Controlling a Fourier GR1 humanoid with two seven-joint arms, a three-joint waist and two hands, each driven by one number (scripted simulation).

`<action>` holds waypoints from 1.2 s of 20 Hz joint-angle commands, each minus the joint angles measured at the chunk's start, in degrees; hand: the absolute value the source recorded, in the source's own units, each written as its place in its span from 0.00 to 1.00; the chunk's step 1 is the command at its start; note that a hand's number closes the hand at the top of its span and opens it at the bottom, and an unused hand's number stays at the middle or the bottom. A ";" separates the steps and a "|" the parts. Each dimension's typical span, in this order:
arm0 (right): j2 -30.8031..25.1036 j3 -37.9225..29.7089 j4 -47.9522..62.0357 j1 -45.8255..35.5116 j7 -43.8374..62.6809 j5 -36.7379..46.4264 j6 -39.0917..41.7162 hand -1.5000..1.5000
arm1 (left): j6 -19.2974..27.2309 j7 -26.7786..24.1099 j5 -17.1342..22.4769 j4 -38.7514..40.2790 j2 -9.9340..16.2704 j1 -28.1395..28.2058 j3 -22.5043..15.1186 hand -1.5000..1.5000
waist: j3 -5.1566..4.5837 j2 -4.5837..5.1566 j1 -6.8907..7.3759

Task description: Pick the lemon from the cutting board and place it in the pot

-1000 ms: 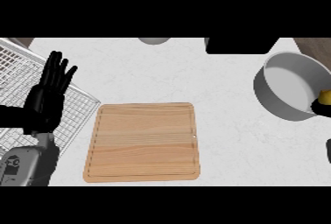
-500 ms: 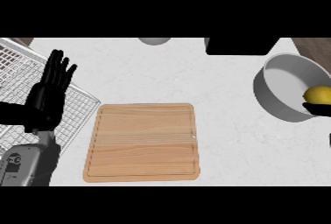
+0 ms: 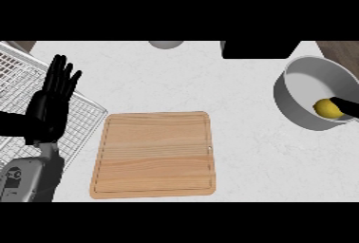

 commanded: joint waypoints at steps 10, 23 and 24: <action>2.95 -9.58 -16.21 12.34 -11.49 -20.90 -2.15 0.00 | -1.69 -1.70 0.19 3.25 -0.43 -1.02 1.63 0.50 | 0.02 0.17 -0.29; -0.29 -23.61 -21.19 30.54 -22.78 -40.88 12.63 0.00 | 0.17 0.89 -2.31 -4.11 -2.74 3.76 -0.36 0.50 | 0.03 0.13 -0.06; 1.13 -24.23 -20.61 32.94 -25.03 -41.49 14.02 0.00 | -2.81 0.79 0.26 1.20 0.27 -0.68 3.07 0.50 | 0.02 0.18 -0.33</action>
